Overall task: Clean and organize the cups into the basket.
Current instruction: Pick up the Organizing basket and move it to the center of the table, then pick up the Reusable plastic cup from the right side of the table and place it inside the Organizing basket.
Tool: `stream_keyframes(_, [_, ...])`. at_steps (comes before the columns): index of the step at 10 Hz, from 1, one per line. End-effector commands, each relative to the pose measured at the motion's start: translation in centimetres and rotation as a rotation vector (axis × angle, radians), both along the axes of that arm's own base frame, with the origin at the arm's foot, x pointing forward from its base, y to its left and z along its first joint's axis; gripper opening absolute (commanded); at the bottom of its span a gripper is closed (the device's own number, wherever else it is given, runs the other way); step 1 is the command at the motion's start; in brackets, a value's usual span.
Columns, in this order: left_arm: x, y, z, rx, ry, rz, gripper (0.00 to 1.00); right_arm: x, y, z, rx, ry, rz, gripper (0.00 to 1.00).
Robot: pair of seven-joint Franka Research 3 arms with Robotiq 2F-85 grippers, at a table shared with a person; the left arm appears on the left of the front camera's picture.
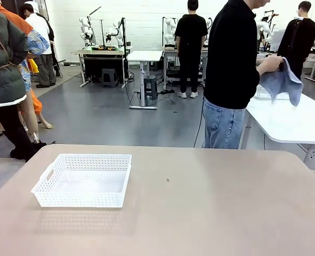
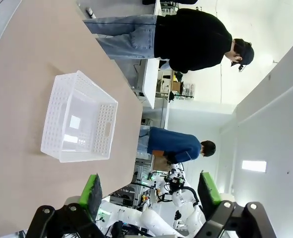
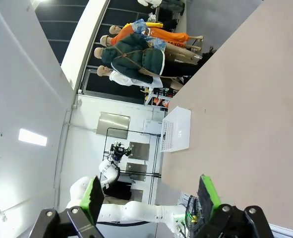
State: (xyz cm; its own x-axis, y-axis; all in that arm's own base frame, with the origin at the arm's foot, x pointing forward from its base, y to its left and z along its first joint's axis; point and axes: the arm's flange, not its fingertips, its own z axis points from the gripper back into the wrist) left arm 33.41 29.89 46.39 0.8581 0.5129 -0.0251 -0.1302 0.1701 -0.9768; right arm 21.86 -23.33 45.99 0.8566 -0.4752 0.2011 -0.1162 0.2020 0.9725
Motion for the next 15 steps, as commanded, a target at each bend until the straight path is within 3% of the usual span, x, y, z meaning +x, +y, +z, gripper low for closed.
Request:
stream_keyframes(1, [-0.01, 0.00, 0.16, -0.020, 0.004, 0.021, 1.00, -0.07, -0.05, 0.10, 0.009, 0.004, 0.002, 1.00])
stream_keyframes(15, [-0.01, 0.00, 0.16, -0.020, 0.004, 0.021, 1.00, -0.07, -0.05, 0.10, 0.009, 0.004, 0.002, 1.00])
